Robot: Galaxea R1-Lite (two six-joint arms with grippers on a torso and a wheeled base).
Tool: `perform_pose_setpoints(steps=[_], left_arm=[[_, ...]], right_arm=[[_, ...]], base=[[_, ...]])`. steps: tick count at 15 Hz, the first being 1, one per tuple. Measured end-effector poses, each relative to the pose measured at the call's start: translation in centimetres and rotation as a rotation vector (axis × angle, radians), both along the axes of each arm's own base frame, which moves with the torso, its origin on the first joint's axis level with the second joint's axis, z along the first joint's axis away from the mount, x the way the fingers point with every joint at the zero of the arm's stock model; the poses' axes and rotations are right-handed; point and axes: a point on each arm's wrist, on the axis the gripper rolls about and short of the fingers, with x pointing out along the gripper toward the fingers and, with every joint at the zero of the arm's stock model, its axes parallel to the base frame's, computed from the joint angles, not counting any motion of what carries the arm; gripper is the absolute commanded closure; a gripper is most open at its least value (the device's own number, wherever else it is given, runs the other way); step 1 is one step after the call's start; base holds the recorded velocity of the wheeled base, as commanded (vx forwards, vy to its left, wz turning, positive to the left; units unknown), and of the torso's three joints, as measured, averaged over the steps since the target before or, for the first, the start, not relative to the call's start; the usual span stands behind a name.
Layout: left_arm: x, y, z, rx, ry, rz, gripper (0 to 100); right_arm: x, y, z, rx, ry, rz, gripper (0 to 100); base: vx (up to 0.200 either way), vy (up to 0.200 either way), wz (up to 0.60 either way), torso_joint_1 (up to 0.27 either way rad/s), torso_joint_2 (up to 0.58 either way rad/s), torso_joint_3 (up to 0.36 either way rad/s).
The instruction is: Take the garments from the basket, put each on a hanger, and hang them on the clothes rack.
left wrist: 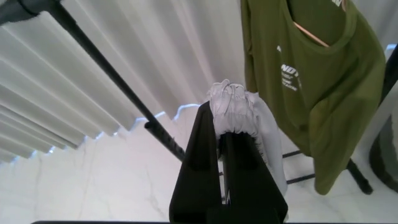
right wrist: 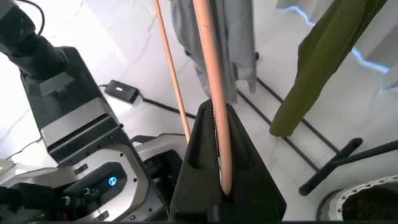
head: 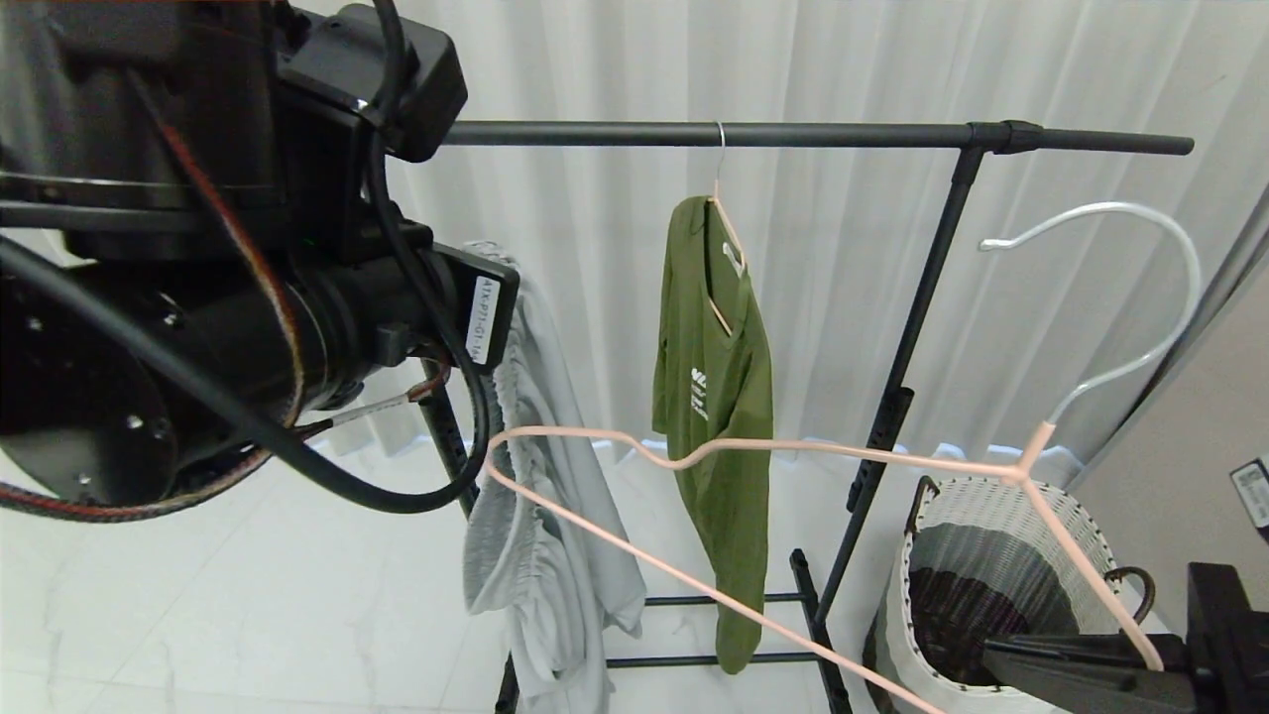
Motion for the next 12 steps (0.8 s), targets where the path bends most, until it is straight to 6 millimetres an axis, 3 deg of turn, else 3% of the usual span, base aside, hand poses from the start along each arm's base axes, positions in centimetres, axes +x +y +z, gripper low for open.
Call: perform_pose_setpoints(steps=[3,7,12], left_arm=[[0.8,-0.8,-0.2,-0.016,0.009,0.013,100],[1.1,-1.1,-1.4,0.036,0.057,0.023,100],[1.4,-1.2,-3.3,0.134,0.155,0.028,100]], right_arm=[[0.7,0.8,-0.3,-0.015,0.038,-0.038,100],[2.2,2.4,-0.4,-0.037,0.088,-0.212,100],[3.0,3.4,-0.1,-0.007,0.085,-0.230,100]], base=[[0.000,0.000,0.00,0.000,0.00,0.000],[0.000,0.000,0.00,0.000,0.00,0.000],[0.000,0.000,0.00,0.000,0.00,0.000]])
